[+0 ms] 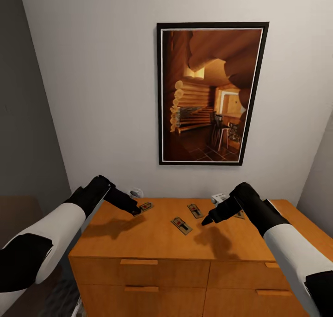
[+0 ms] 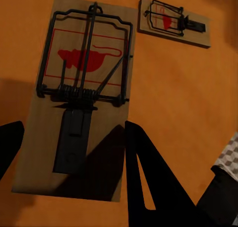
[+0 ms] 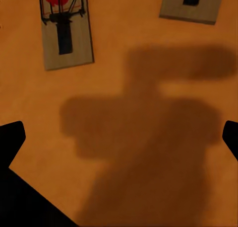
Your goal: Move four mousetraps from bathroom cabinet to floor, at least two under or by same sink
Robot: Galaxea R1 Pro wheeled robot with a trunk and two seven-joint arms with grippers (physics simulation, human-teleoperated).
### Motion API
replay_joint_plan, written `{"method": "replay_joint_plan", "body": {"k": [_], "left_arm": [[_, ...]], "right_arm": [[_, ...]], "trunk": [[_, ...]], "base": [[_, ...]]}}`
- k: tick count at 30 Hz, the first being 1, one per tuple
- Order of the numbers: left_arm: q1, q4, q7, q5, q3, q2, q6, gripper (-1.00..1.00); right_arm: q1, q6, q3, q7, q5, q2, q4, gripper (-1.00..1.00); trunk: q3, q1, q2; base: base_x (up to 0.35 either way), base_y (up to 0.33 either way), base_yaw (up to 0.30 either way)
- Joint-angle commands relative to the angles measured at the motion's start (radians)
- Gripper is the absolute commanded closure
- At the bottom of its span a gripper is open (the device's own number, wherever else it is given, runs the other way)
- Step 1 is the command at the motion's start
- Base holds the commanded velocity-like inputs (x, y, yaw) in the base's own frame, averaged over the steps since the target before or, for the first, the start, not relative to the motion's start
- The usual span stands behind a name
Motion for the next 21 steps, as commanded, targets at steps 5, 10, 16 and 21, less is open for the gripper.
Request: {"method": "replay_joint_plan", "body": {"k": [5,10,16,21], "left_arm": [[-0.001,-0.002,-0.006,-0.008,0.000,0.001,0.003,1.00],[-0.001,-0.002,-0.006,-0.007,0.002,0.001,0.003,1.00],[-0.001,-0.002,-0.006,-0.006,0.006,0.002,0.003,1.00],[-0.001,-0.003,-0.006,-0.005,0.008,0.003,0.003,1.00]], "right_arm": [[-0.001,0.003,0.001,-0.109,0.016,0.025,0.000,-1.00],[-0.001,0.003,0.002,-0.238,0.001,0.050,0.001,-1.00],[-0.001,0.003,0.006,-0.278,-0.011,0.075,0.001,-1.00],[-0.001,0.003,0.006,-0.286,-0.015,0.093,0.001,-1.00]], "trunk": [[-0.002,0.000,-0.001],[-0.002,0.000,-0.001],[-0.002,0.000,-0.001],[-0.002,0.000,-0.001]], "base": [[-0.004,-0.003,0.000],[0.000,0.000,0.000],[0.000,0.000,0.000],[0.000,0.000,0.000]]}}
